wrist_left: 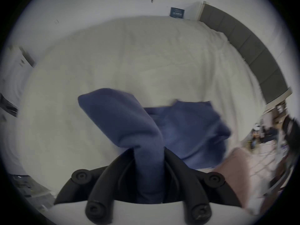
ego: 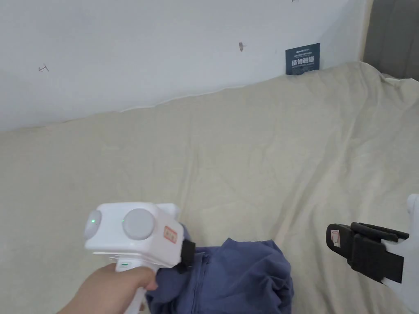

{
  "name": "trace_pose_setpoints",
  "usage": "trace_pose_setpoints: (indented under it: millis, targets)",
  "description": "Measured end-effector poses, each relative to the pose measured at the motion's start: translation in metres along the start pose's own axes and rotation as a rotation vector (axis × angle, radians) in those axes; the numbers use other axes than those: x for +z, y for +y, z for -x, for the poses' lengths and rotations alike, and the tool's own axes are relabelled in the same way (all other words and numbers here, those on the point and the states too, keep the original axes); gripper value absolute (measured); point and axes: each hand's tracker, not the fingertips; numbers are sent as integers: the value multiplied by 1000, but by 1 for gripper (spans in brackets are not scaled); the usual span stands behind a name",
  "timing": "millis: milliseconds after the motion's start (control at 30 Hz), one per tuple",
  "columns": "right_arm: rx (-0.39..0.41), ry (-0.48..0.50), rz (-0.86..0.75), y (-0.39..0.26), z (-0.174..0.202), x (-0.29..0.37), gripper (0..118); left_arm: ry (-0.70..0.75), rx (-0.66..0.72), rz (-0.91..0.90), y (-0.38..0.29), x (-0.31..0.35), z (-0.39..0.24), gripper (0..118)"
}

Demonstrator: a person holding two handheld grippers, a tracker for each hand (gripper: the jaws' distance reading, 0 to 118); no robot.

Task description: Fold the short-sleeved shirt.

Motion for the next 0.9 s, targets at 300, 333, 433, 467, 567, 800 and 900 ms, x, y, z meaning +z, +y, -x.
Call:
trace_pose_setpoints:
  millis: [300,333,433,467,567,800,900]
  targets:
    - [-58,-20,-23,6,-26,18,1,-328,175,96,16,-65,-75,27]
    - [-67,-19,-25,5,-29,17,1,-358,202,101,17,-67,-74,50]
    - [-93,-30,-21,4,-37,16,1,-514,266,125,19,-61,-67,86]
    - [-97,-34,-19,4,-39,15,1,-569,271,131,20,-56,-64,86]
    - [-108,-40,-18,2,-42,15,1,-647,250,82,22,-34,-55,86]
    - [-107,-31,-21,1,-42,13,1,-221,51,-120,16,17,-40,86]
    - [-114,-24,-18,-1,-44,11,1,-89,-119,-89,10,4,-57,70]
